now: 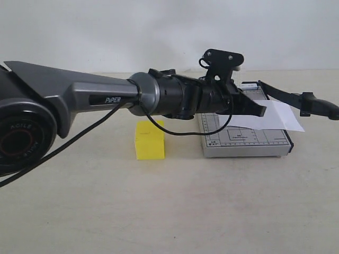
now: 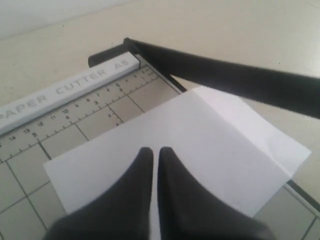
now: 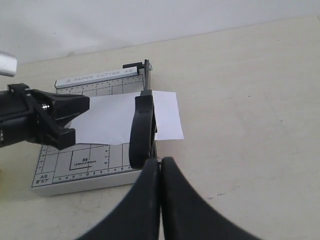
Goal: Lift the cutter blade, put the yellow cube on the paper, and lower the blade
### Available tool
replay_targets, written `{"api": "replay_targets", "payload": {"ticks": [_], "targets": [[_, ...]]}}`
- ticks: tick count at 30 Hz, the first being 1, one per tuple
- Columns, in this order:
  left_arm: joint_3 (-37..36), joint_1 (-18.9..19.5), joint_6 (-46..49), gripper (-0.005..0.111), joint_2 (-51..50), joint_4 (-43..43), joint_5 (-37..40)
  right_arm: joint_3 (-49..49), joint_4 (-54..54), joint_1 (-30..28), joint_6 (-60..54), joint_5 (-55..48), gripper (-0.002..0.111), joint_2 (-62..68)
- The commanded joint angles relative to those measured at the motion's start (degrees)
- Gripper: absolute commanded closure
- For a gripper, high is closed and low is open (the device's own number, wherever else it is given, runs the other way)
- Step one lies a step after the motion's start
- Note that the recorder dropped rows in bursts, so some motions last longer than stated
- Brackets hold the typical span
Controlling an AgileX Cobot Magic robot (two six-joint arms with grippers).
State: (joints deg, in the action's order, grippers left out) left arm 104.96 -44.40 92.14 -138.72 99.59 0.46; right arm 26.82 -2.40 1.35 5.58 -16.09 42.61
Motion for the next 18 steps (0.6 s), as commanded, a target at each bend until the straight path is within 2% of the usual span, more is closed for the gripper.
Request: {"api": "replay_targets", "payload": {"ticks": [1,3,9,11,15,18], "targets": [[0.1,-0.3,-2.4,0.102,2.3,0.4,-1.9,-0.1,0.0,-0.2,-0.1,0.0,0.108,-0.2],[-0.3,-0.3,-4.2,0.102,3.2,0.4,-3.5,-0.1,0.0,-0.2,-0.1,0.0,0.108,-0.2],[-6.0,-0.3,-9.8,0.102,9.7,0.2,-17.6,-0.1,0.0,-0.2,-0.6,-0.2,0.108,-0.2],[-10.4,-0.5,-15.3,0.102,13.3,-5.6,-20.5,-0.1,0.0,-0.2,-0.9,-0.2,0.108,-0.2],[-25.4,-2.4,-35.6,0.102,23.8,-24.0,-30.2,-0.1,0.0,-0.2,-1.6,-0.4,0.108,-0.2],[-37.7,-4.3,-46.4,0.102,32.5,-30.7,-33.4,-0.1,0.0,-0.2,-2.8,-0.9,0.108,-0.2]]}}
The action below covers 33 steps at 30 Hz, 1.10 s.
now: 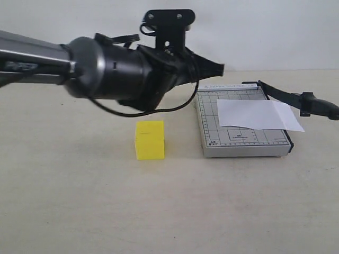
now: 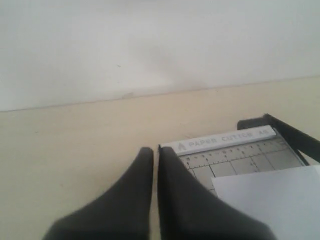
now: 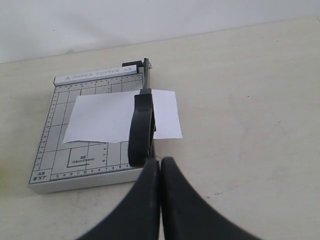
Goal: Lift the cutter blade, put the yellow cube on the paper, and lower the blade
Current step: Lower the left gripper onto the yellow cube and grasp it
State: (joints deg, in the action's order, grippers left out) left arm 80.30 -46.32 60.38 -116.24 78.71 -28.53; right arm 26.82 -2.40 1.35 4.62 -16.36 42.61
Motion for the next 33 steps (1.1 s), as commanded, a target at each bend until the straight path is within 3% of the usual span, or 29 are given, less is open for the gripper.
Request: {"api": "replay_targets", "payload": {"ticks": [1,6,9,12,16,18,22,33], "targets": [[-16.9,-2.9,-16.7,0.102,12.8,-9.6,-3.6,-0.1,0.0,-0.2,-2.3,-0.6,0.108,-0.2],[-28.9,-2.9,-16.9,0.102,21.9,-9.3,0.5,-0.1,0.1,-0.2,-3.6,-2.1,0.108,-0.2],[-31.2,-2.9,-16.0,0.093,24.7,-8.7,0.9,-0.1,0.1,-0.2,-3.6,-3.7,0.108,-0.2],[-31.5,-2.9,-14.5,0.07,25.6,-5.0,3.1,-0.1,0.1,-0.2,-3.7,-4.9,0.108,-0.2],[-31.5,-2.9,-12.8,0.014,24.5,-2.6,4.5,-0.1,0.1,-0.2,-3.8,-6.9,0.108,-0.2],[-31.5,-2.9,-14.0,-0.002,23.5,0.8,3.8,-0.1,0.1,-0.2,-3.9,-7.6,0.108,-0.2],[-31.5,-2.9,-14.5,-0.003,19.7,8.1,-0.5,-0.1,0.0,-0.2,-3.9,-8.4,0.108,-0.2],[-24.9,-2.9,-17.6,-0.003,6.7,3.5,-4.1,-0.1,-0.1,-0.2,-3.7,-8.4,0.108,-0.1]]}}
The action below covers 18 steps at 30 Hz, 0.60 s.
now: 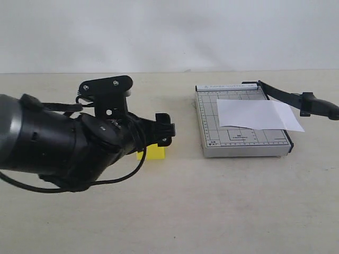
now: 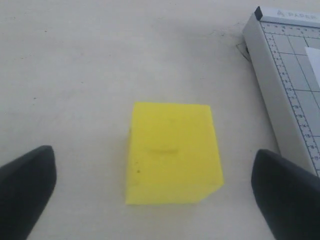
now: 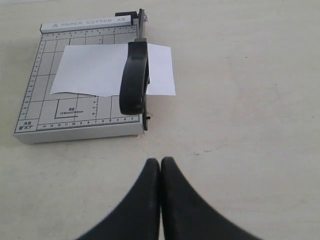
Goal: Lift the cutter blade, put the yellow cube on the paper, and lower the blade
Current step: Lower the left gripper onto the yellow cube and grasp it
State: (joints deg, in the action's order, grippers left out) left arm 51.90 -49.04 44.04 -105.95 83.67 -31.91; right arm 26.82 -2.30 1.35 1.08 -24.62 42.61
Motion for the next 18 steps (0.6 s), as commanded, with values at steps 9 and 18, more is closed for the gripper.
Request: {"api": "replay_targets", "payload": {"ticks": [9,18], "targets": [[7.7,-0.2,-1.2,-0.003,-10.6,-2.1,-1.3,-0.1,-0.2,-0.2,-0.1,-0.2,0.108,-0.1],[9.5,-0.2,-1.2,0.014,-13.8,-2.5,-2.4,-0.1,-0.2,-0.2,-0.2,-0.5,0.108,-0.1]]}}
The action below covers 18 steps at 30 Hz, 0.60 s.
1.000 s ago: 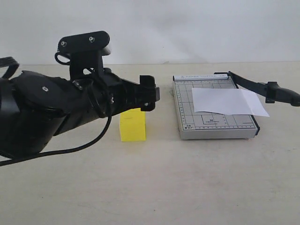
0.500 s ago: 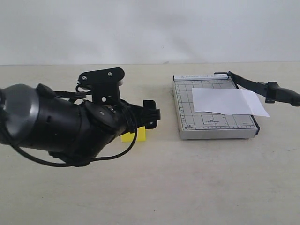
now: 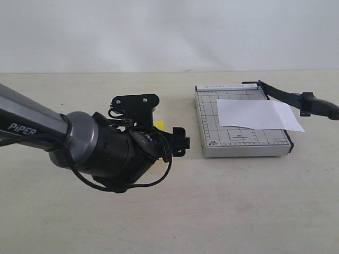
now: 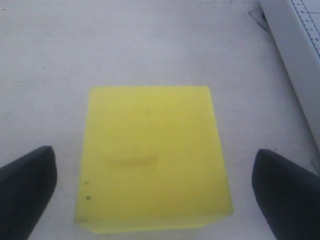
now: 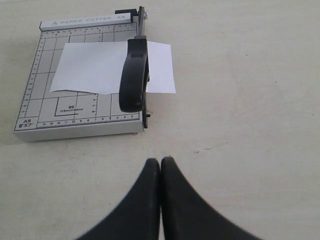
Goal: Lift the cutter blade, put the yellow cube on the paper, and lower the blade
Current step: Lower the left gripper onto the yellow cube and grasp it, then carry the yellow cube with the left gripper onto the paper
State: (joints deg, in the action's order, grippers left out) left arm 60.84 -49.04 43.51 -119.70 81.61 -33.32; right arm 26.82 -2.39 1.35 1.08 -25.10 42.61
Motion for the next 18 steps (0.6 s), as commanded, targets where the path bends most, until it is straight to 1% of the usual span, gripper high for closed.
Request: {"api": "replay_targets", "payload": {"ticks": [1,3,6,11,14,18], "targets": [[0.5,-0.2,-0.7,0.025,-0.1,-0.2,-1.0,-0.1,-0.1,-0.2,-0.2,0.0,0.108,-0.1],[0.5,-0.2,-0.7,0.051,-0.1,0.0,-0.6,-0.1,-0.1,-0.2,-0.2,0.0,0.108,-0.1],[0.5,-0.2,-0.7,0.102,-0.1,0.0,0.5,-0.1,-0.1,-0.2,-0.2,0.0,0.108,-0.1],[0.5,-0.2,0.3,0.102,0.3,0.4,0.5,-0.1,-0.1,-0.2,-0.2,0.0,0.108,-0.1],[0.5,-0.2,3.7,0.102,2.2,1.0,0.5,-0.1,-0.1,-0.2,-0.3,0.0,0.108,-0.1],[0.5,-0.3,10.2,0.102,8.1,4.2,0.4,-0.1,-0.1,-0.2,-0.6,0.0,0.108,-0.1]]}}
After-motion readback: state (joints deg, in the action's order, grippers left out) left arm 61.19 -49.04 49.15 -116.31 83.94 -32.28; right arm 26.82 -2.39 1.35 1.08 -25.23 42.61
